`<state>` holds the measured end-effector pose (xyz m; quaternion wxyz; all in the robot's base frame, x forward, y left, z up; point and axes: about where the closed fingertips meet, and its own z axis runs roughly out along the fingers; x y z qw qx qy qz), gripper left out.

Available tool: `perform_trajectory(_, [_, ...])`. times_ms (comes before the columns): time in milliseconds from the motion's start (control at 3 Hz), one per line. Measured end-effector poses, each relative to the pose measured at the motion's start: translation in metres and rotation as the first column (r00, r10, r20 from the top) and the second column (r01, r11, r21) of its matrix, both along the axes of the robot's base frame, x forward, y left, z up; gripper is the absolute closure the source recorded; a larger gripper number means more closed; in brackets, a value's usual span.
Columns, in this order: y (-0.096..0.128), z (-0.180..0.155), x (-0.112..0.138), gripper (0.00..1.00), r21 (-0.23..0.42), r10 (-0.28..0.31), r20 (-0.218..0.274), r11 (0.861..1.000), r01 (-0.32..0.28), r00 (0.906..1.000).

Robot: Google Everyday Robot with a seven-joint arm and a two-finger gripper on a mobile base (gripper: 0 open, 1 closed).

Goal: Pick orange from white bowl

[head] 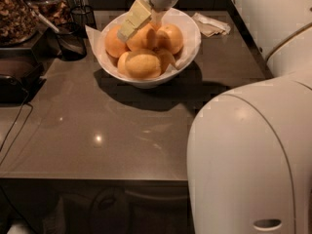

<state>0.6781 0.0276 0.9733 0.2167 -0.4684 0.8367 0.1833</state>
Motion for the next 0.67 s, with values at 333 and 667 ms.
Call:
perform_trajectory(333, [0.0019,-0.0018,-0.0004,0.25,-0.001,0.003,-0.007,1.0,-0.003,1.0])
perform_trajectory(667, [-0.001,-0.0029,0.0016,0.23,-0.005,-0.009,-0.009,1.0,0.009,0.9999])
